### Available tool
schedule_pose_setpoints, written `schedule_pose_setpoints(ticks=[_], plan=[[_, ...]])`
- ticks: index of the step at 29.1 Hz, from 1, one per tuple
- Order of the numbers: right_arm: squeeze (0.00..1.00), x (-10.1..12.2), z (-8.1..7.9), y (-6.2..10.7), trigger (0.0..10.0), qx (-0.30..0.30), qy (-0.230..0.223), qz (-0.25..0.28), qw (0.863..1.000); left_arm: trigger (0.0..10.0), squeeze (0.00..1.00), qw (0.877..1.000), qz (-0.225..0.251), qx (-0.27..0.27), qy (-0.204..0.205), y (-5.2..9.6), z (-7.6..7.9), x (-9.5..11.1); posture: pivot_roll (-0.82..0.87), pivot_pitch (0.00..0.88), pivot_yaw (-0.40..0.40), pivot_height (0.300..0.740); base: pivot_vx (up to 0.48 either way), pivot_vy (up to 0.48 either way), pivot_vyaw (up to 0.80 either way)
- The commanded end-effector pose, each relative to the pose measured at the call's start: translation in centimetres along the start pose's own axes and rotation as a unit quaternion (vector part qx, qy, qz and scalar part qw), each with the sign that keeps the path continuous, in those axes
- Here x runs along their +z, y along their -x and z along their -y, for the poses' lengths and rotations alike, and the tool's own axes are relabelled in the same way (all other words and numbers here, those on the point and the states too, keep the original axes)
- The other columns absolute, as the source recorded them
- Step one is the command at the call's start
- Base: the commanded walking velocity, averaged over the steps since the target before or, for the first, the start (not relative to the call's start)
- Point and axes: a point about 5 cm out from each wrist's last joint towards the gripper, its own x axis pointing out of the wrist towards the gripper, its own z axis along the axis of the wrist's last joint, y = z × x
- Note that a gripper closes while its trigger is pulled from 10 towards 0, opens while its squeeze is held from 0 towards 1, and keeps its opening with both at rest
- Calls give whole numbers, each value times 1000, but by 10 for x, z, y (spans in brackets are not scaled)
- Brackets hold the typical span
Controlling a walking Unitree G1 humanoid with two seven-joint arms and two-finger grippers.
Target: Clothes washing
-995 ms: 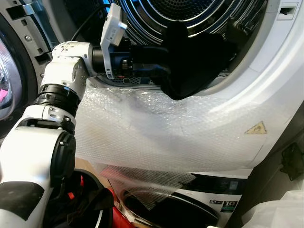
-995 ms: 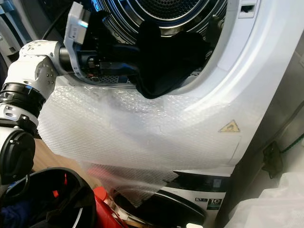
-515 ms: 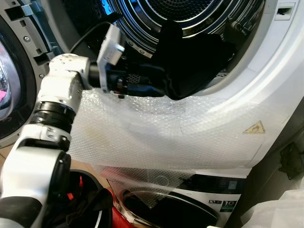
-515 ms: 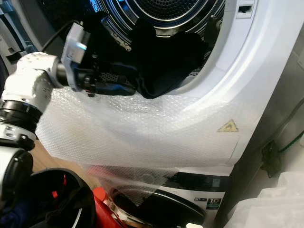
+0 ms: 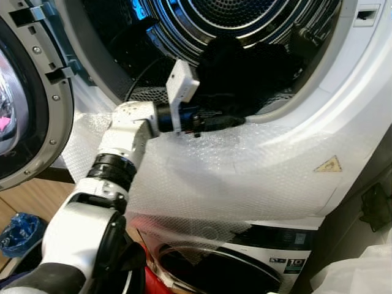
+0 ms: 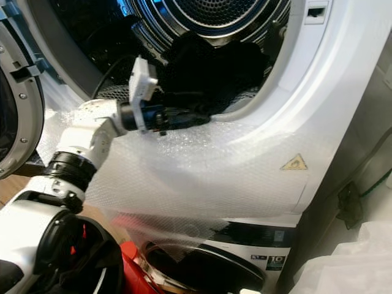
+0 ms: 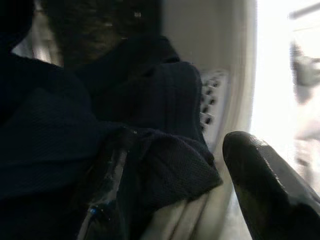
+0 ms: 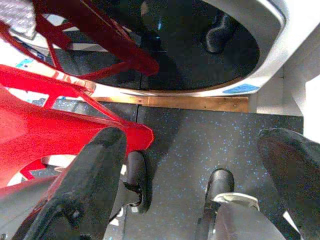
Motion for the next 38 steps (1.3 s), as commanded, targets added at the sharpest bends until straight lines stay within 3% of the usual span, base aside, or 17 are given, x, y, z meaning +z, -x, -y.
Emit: schedule_pose_setpoints(ticks=[1,3,9,18,24,28,32,34,38], plan=[[0,-4,-7,1,10000,8,1,-5,1000,10000,0,996,10,78,-51,2,-20,26,70,0,133,740,0,0,0],[0,-2,-7,0,10000,8,0,-3,1000,10000,0,991,-10,113,-63,-2,-25,28,66,0,135,740,0,0,0],[0,-1,-7,0,10000,8,-1,-1,1000,10000,0,986,-34,147,-75,-5,-31,29,60,0,137,740,0,0,0],[0,-2,-4,0,10000,7,-2,-2,1000,10000,0,975,-54,215,-29,-6,-49,44,47,0,142,740,0,0,0],[0,-6,0,2,10000,1,-6,-1,1000,10000,0,982,-94,164,17,-2,-46,34,3,0,153,740,0,0,0],[0,-10,5,4,10000,-5,-6,-5,1000,10000,0,977,-134,168,-9,1,-46,27,-12,0,153,740,0,0,0],[0,-12,9,5,10000,-10,-5,-7,1000,10000,0,971,-136,194,-29,2,-49,27,-23,0,153,740,0,0,0],[0,-11,9,4,10000,-11,-6,-3,1000,10000,0,970,-86,229,-14,3,-54,37,-34,0,153,740,0,0,0],[0,-7,7,3,10000,-11,-10,6,1000,10000,0,987,-21,156,-40,-7,-48,59,-30,0,146,740,0,0,0]])
